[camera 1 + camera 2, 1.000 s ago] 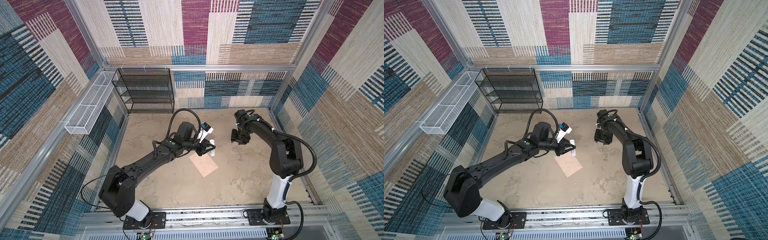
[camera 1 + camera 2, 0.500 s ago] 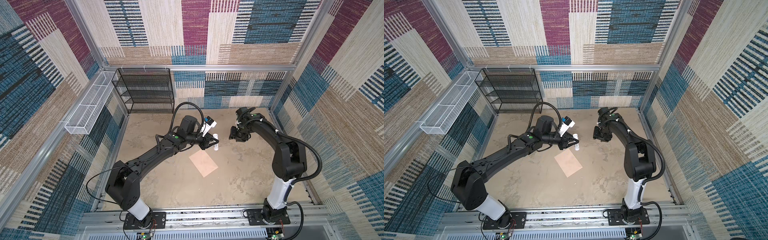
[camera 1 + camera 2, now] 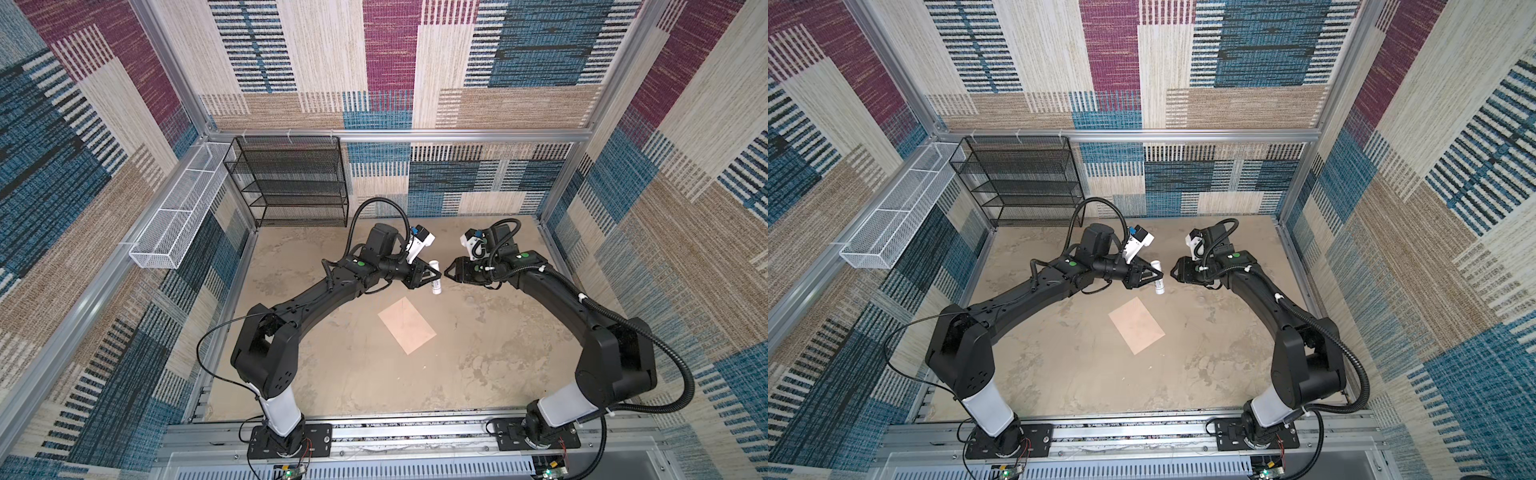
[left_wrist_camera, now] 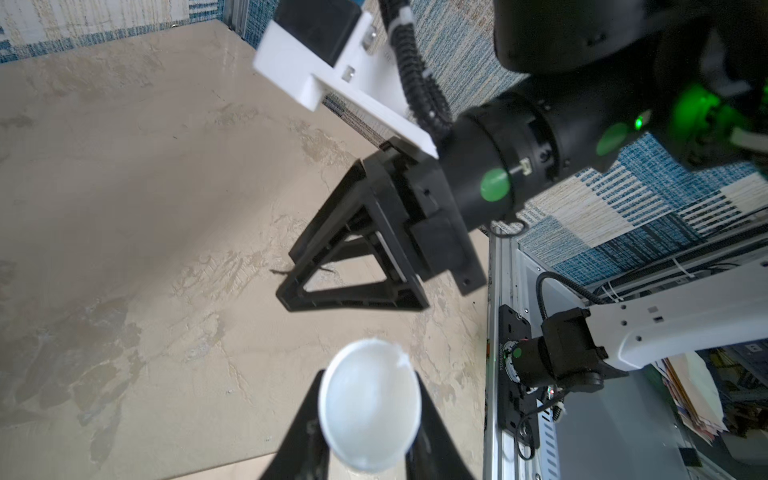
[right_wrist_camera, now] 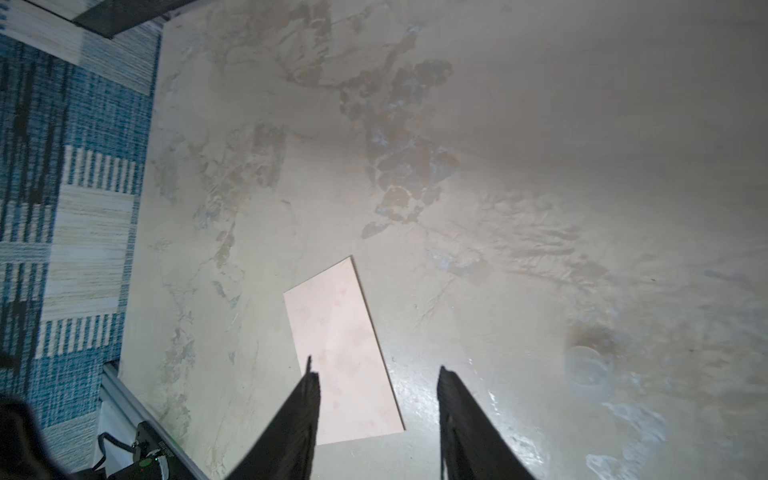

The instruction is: Place the letter into the envelope and seal it

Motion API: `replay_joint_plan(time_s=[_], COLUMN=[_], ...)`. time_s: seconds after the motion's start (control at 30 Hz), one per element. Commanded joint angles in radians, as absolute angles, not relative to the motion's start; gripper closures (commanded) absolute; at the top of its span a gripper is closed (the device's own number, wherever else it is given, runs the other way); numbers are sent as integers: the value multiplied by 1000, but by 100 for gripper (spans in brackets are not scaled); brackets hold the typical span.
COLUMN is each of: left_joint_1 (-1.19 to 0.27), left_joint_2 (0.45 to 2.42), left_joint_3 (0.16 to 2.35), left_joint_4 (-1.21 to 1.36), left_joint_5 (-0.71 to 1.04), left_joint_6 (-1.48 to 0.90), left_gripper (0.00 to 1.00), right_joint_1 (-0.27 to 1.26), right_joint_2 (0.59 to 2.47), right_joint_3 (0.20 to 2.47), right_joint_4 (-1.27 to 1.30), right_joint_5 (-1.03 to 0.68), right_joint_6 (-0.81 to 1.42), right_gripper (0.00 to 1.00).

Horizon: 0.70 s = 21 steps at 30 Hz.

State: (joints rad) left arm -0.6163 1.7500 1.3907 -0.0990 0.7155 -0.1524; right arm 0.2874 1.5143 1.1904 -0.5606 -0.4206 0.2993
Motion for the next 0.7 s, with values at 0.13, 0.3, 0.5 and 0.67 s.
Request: replay_joint_plan(time_s=[0.13, 0.3, 0.5, 0.67], left_joint_1=[-618, -628, -670, -728], left_joint_2=[1694, 1641, 1591, 1569], left_joint_3=[1305, 1293, 1273, 1288], left_joint_4=[-5, -123, -164, -183], left_joint_5=[699, 656, 647, 608], left_joint_6=[-266, -296, -335, -365], left_gripper=[100, 99, 98, 97], right_joint_1=[329, 427, 481, 497], right_joint_2=[1211, 908, 656, 632], right_joint_3=[880, 584, 417, 384], right_joint_4=[-310, -132, -23, 26], right_joint_5=[-381, -378, -397, -431], right_joint_6=[283, 239, 258, 273], right_gripper=[49, 48, 45, 40])
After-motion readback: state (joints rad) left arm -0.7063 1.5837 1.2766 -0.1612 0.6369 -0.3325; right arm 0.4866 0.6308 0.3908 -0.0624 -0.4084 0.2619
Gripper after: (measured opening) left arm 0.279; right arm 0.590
